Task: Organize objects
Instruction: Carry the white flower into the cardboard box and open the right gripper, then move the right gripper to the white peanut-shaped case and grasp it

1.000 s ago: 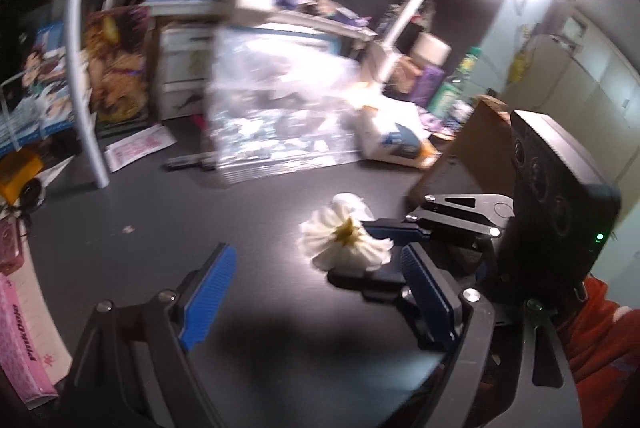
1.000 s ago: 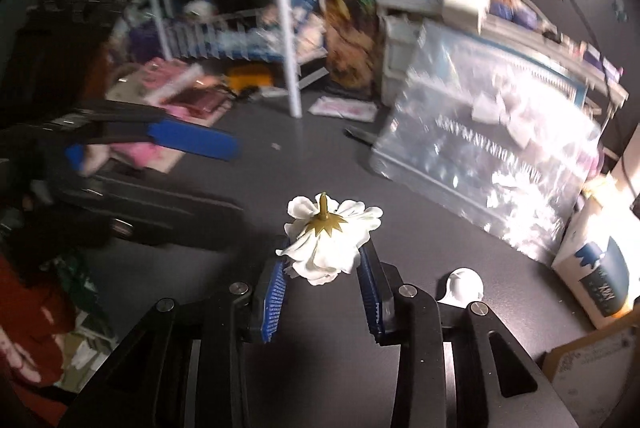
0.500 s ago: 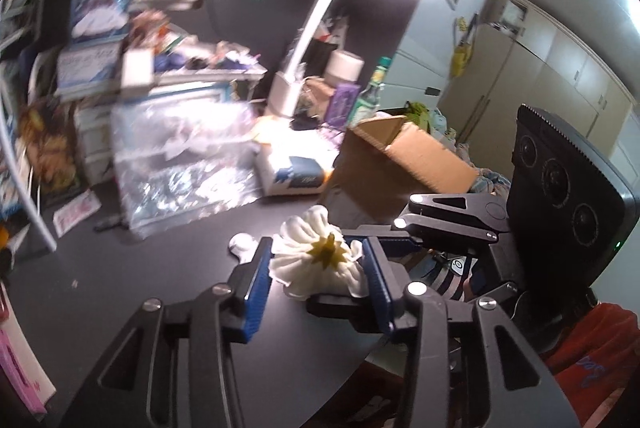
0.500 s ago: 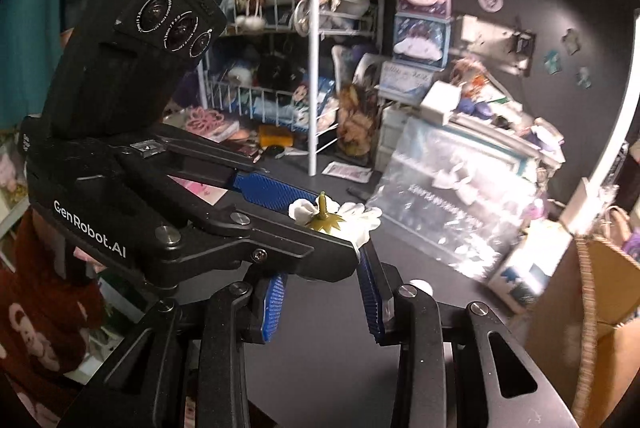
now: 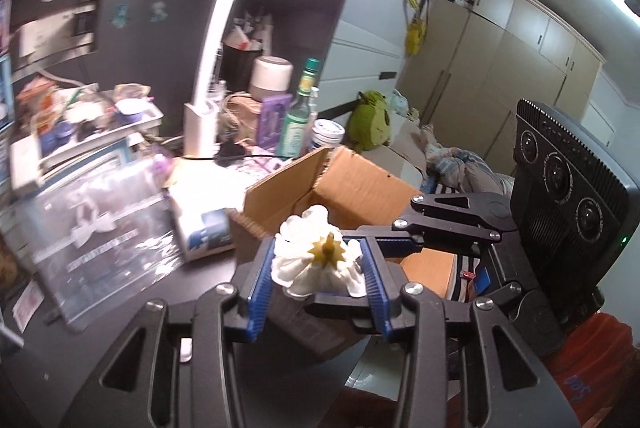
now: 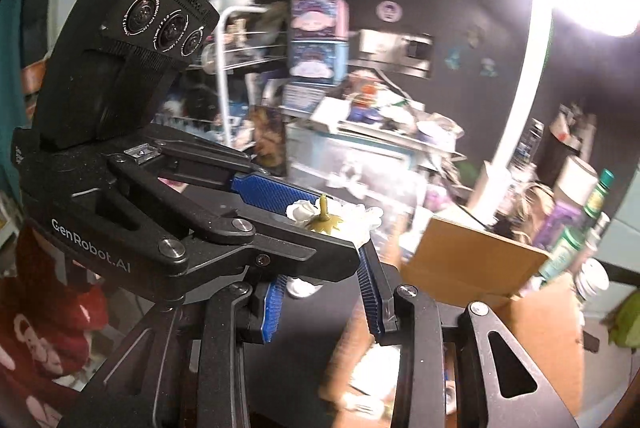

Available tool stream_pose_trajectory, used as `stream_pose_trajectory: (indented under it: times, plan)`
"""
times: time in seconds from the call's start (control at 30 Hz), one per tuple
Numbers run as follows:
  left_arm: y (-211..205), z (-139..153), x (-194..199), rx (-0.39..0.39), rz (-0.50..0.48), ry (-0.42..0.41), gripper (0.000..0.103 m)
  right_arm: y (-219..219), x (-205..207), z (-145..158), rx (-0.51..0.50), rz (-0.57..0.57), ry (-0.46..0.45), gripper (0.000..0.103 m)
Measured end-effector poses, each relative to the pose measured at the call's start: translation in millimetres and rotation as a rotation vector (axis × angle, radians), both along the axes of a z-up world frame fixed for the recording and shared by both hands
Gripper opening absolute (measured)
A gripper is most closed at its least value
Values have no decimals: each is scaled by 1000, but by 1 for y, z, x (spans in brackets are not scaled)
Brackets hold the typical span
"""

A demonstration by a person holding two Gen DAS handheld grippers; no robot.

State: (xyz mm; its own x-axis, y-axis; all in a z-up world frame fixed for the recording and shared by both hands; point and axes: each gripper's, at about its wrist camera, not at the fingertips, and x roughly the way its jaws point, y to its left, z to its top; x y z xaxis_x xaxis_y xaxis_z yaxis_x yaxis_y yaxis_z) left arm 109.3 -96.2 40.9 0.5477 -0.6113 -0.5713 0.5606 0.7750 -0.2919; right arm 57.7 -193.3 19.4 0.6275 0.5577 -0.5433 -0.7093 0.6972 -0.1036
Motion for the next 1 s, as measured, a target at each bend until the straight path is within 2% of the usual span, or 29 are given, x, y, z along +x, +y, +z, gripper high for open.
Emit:
stream_pose_trajectory:
  times: [0.33, 0.4, 0.47, 0.5, 0.53, 0.6, 0.83, 1.0]
  plan:
    - [-47, -10, 41, 62, -38, 68, 39, -46, 39, -5, -25, -68, 99, 30]
    - [-52, -12, 45, 74, -41, 76, 51, -50, 47, -8, -39, -78, 119, 30]
    - [-52, -11, 45, 78, -34, 66, 72, -52, 50, -10, -51, -90, 136, 37]
    - [-52, -10, 44, 77, -27, 57, 74, -54, 53, -11, -57, -95, 148, 41]
    - [-51, -9, 44, 72, -26, 53, 75, -55, 53, -12, -60, -98, 153, 46]
    - [-48, -8, 44, 59, -26, 54, 77, -58, 54, -12, -71, -109, 152, 50]
    - [-34, -5, 34, 66, 6, 35, 79, -57, 48, -13, -94, -119, 145, 50]
    - [-4, 1, 15, 54, 75, -5, 82, -49, 41, -7, -82, -111, 132, 50]
